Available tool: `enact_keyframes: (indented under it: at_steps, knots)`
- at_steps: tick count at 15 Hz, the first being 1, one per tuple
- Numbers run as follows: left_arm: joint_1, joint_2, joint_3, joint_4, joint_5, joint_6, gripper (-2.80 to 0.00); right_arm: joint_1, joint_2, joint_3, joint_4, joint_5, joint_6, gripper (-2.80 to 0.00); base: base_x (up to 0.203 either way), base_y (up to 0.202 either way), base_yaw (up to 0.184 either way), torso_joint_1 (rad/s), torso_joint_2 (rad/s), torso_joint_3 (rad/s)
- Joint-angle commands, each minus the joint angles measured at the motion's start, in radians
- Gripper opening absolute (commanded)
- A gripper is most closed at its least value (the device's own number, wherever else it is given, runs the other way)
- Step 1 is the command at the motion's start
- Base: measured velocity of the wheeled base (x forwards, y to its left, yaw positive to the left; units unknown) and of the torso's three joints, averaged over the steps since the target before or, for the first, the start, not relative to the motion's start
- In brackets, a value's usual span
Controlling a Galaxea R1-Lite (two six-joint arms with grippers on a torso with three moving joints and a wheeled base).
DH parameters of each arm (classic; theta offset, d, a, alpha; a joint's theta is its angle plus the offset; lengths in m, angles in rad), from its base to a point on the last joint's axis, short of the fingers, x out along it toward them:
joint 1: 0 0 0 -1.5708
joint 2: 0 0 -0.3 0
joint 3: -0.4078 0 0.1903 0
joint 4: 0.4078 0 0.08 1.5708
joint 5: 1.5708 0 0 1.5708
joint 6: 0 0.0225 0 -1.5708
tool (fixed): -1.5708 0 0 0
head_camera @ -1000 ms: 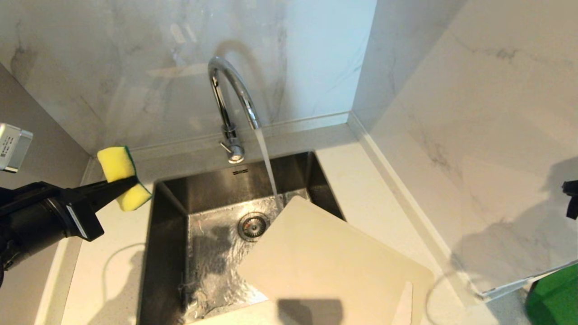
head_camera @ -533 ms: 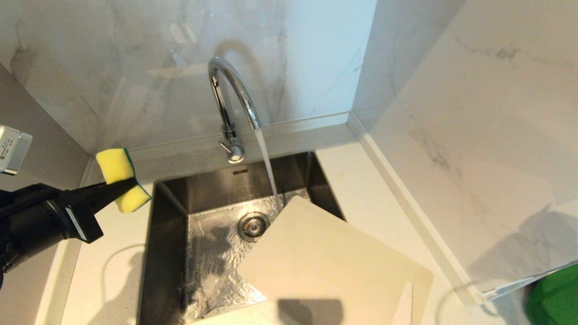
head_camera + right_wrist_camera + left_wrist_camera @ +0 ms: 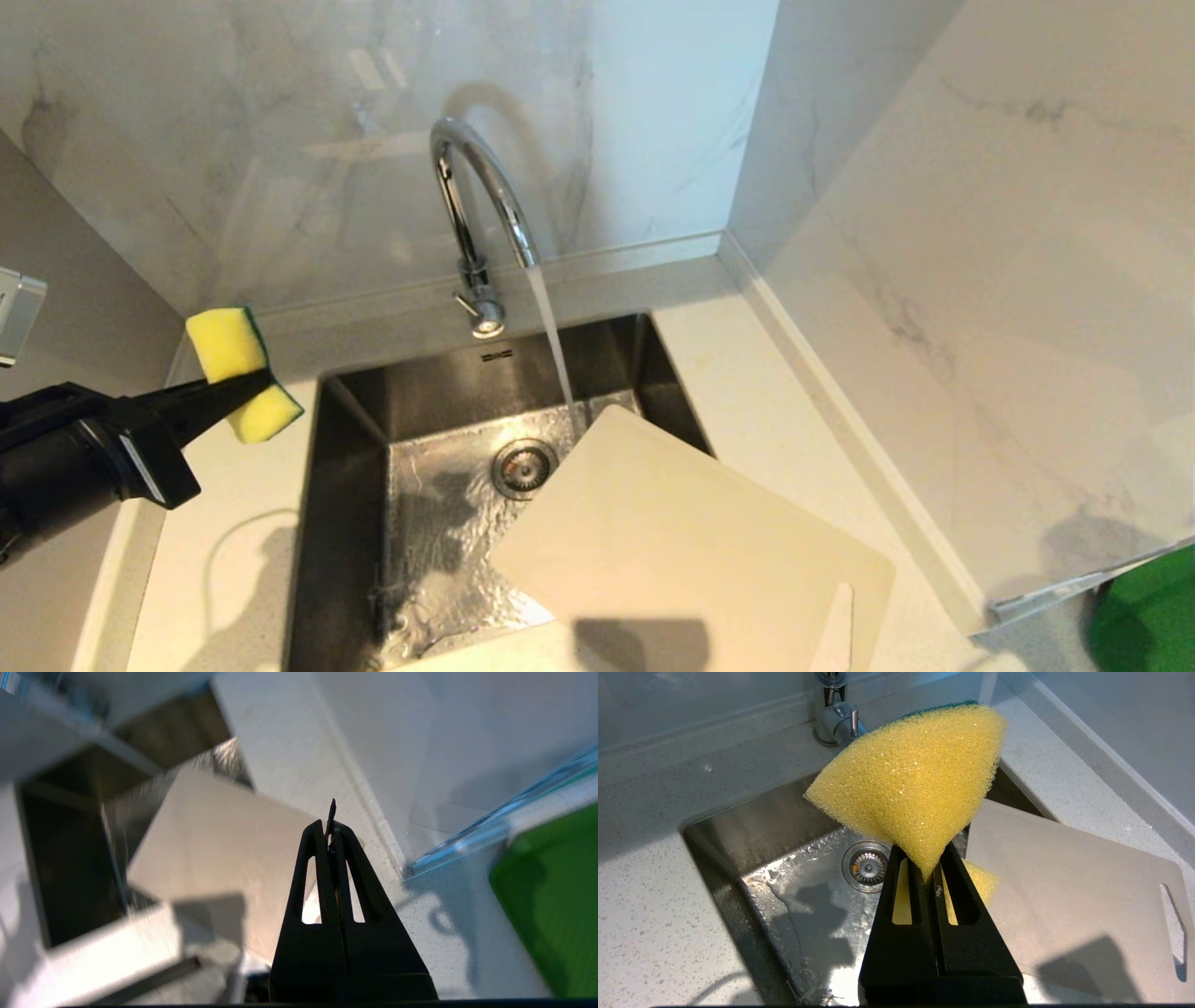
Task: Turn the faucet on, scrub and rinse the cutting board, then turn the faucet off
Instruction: Put down the cleaning cloth
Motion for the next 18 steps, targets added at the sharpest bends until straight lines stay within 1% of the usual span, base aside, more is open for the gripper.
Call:
enact_keyframes:
  at_steps: [1,2,3,5,8,10,11,12,14,16,18]
  knots:
    - [0.000,-0.003,-0.002,-0.004,0.001,0.001,-2.80,0.000,-0.112,0.124,-0.043,0.141,-0.183,-2.80,0.000,0.000,0.000,0.000,0.00,0.000]
    - [-0.002,-0.003,0.000,-0.004,0.002,0.001,-2.80,0.000,-0.132,0.172,-0.065,0.166,-0.229,-2.80,0.000,0.000,0.000,0.000,0.00,0.000]
    - [0.000,-0.008,0.004,-0.003,0.002,0.001,-2.80,0.000,-0.146,0.211,-0.088,0.175,-0.241,-2.80,0.000,0.000,0.000,0.000,0.00,0.000]
    - [0.000,-0.020,0.022,-0.003,0.001,0.005,-2.80,0.000,-0.213,0.284,-0.125,0.181,-0.240,-2.80,0.000,0.000,0.000,0.000,0.00,0.000]
    - [0.000,-0.029,0.053,-0.003,-0.002,0.052,-2.80,0.000,-0.362,0.442,-0.188,0.223,-0.228,-2.80,0.000,0.000,0.000,0.000,0.00,0.000]
    - [0.004,-0.032,0.050,-0.004,-0.001,0.053,-2.80,-0.002,-0.458,0.565,-0.247,0.230,-0.221,-2.80,0.000,0.000,0.000,0.000,0.00,0.000]
    - [0.011,-0.037,0.056,-0.004,0.000,0.053,-2.80,-0.002,-0.498,0.643,-0.284,0.225,-0.221,-2.80,0.000,0.000,0.000,0.000,0.00,0.000]
    - [0.015,-0.042,0.064,-0.004,-0.001,0.051,-2.80,-0.002,-0.541,0.729,-0.326,0.200,-0.221,-2.80,0.000,0.000,0.000,0.000,0.00,0.000]
    - [0.017,-0.052,0.067,-0.004,0.001,0.052,-2.80,0.000,-0.641,0.880,-0.421,0.108,-0.222,-2.80,0.000,0.000,0.000,0.000,0.00,0.000]
    - [0.017,-0.064,0.062,-0.004,0.001,0.053,-2.80,0.003,-0.692,0.924,-0.462,0.055,-0.223,-2.80,0.000,0.000,0.000,0.000,0.00,0.000]
    - [0.023,-0.068,0.071,-0.004,0.001,0.047,-2.80,0.004,-0.717,0.970,-0.459,0.054,-0.225,-2.80,0.000,0.000,0.000,0.000,0.00,0.000]
